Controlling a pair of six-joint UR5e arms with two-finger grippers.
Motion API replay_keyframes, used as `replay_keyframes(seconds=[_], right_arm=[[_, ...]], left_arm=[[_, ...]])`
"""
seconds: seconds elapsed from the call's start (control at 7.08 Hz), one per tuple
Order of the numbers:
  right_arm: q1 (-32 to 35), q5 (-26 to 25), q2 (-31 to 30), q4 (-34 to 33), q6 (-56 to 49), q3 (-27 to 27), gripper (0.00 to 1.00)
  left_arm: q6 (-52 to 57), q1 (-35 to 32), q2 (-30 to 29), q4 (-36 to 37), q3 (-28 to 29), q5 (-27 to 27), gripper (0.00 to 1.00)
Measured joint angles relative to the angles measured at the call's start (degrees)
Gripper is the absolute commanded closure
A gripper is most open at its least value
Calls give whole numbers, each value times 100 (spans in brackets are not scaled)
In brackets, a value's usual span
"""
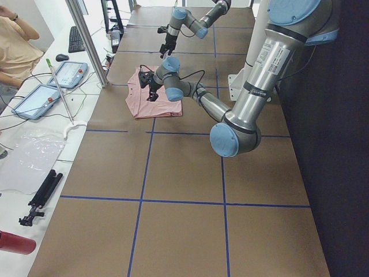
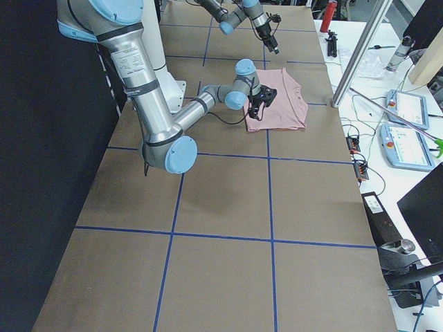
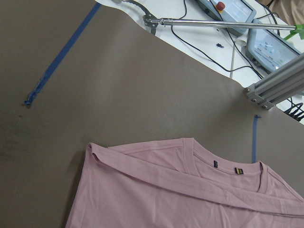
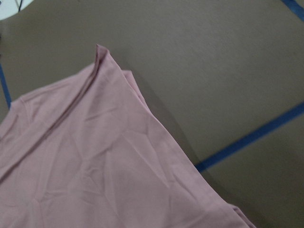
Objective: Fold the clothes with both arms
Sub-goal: 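Lower the right gripper onto the folded shirt's corner nearest it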
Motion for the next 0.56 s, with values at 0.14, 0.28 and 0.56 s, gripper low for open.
replay_keyframes(seconds=[0.14, 0.28, 0.56], right_arm=[[-250, -257, -97, 4, 243, -16, 15], [-384, -438, -127, 8, 347, -114, 16], [-439, -662, -135, -10, 392, -295, 39]], left_arm=[[-114, 9, -29, -28, -67, -17, 0], [-273, 16, -56, -30, -142, -20, 0], [-397, 21, -73, -25, -211, -19, 0]])
